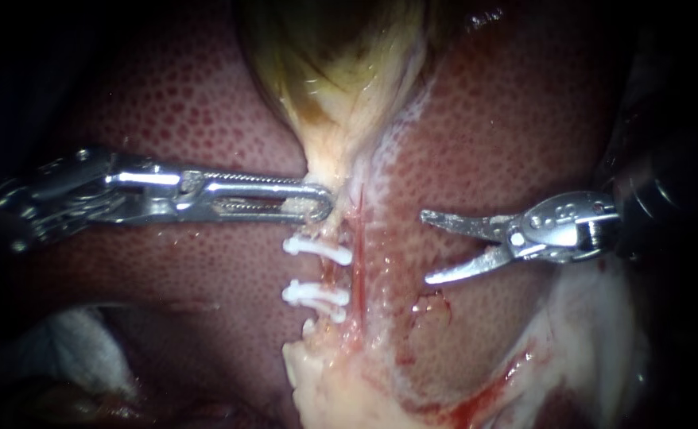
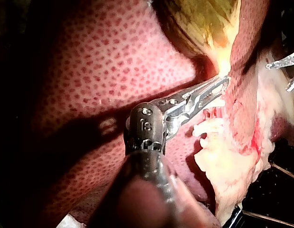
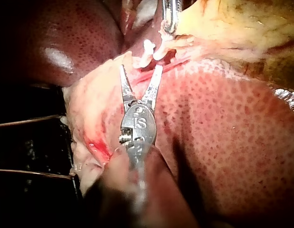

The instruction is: Go to the cutting position left tube

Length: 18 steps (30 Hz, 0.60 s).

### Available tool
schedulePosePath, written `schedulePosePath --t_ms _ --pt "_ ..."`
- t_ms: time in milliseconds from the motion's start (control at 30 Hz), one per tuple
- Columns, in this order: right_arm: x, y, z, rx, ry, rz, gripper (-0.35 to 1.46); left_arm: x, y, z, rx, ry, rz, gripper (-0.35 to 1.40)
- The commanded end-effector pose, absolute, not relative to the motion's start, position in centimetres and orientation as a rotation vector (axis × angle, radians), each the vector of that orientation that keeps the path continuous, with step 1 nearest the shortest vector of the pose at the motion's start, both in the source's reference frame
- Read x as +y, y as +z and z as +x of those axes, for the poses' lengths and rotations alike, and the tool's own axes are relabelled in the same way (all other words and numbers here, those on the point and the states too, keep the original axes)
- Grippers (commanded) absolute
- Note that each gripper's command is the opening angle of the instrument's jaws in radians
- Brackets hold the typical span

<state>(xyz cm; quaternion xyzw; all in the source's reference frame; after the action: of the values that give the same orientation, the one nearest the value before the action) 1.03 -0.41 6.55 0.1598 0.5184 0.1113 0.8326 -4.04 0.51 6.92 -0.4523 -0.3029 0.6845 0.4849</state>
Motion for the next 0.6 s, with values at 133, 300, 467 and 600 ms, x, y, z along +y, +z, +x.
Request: schedulePosePath --t_ms 133,300,467,600 --pt "-0.42 6.55 1.03 1.099 0.236 0.338 1.43 0.53 6.89 -4.00 -0.743 1.666 -1.102 -0.35" --pt "-0.43 6.56 1.03 1.102 0.233 0.342 1.43 0.76 6.59 -3.73 -0.732 1.650 -1.090 -0.35" --pt "-0.43 6.56 1.04 1.104 0.230 0.346 1.43 1.04 6.18 -3.33 -0.703 1.601 -1.115 -0.35" --pt "-0.43 6.56 1.04 1.106 0.229 0.348 1.43 1.10 5.98 -3.15 -0.692 1.584 -1.133 -0.35"
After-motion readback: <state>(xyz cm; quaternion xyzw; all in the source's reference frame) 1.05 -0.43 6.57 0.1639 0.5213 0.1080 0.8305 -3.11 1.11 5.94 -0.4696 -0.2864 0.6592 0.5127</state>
